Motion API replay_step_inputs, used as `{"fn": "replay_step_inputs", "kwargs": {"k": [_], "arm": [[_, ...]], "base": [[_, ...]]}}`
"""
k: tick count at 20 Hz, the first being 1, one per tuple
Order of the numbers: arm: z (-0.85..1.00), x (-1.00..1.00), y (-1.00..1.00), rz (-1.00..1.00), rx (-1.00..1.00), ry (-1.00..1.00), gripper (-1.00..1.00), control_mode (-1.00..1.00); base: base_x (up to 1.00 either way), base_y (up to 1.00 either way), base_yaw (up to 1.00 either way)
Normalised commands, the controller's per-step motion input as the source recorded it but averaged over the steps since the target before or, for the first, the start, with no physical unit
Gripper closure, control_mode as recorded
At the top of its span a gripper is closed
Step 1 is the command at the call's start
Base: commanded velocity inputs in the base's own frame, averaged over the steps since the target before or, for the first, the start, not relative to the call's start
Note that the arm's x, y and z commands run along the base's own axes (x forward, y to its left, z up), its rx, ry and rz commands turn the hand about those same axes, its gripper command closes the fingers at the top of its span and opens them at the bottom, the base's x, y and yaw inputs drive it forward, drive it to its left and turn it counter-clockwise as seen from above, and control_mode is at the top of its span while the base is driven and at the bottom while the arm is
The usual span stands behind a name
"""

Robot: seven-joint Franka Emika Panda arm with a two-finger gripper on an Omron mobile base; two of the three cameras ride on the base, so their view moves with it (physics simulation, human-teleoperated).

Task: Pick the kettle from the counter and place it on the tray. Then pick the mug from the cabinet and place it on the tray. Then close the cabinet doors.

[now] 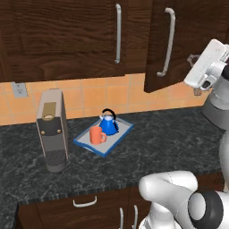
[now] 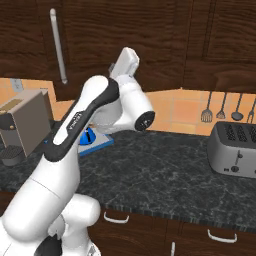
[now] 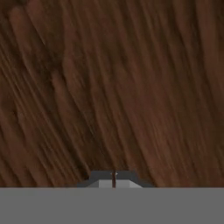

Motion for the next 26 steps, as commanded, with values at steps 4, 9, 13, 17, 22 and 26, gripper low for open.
{"fn": "replay_step_inputs", "kwargs": {"k": [4, 9, 13, 17, 22, 26], "arm": [[0.0, 0.94, 0.97, -0.26, -0.13, 0.21, 1.0, -1.0], [-0.02, 0.9, 0.83, -0.32, -0.08, 0.16, 1.0, -1.0], [-0.13, 1.0, 0.71, -0.25, -0.02, 0.04, 1.0, -1.0], [-0.19, 1.0, 0.16, -0.12, 0.0, 0.03, 1.0, -1.0], [-0.08, 1.0, 0.0, -0.02, 0.0, 0.17, 1.0, -1.0], [-0.05, 1.0, -0.04, 0.0, 0.0, 0.22, 1.0, -1.0]], "base": [[0.0, 0.0, 0.0], [0.0, 0.0, 0.0], [0.0, 0.0, 0.0], [0.0, 0.0, 0.0], [0.0, 0.0, 0.0], [0.0, 0.0, 0.0]]}}
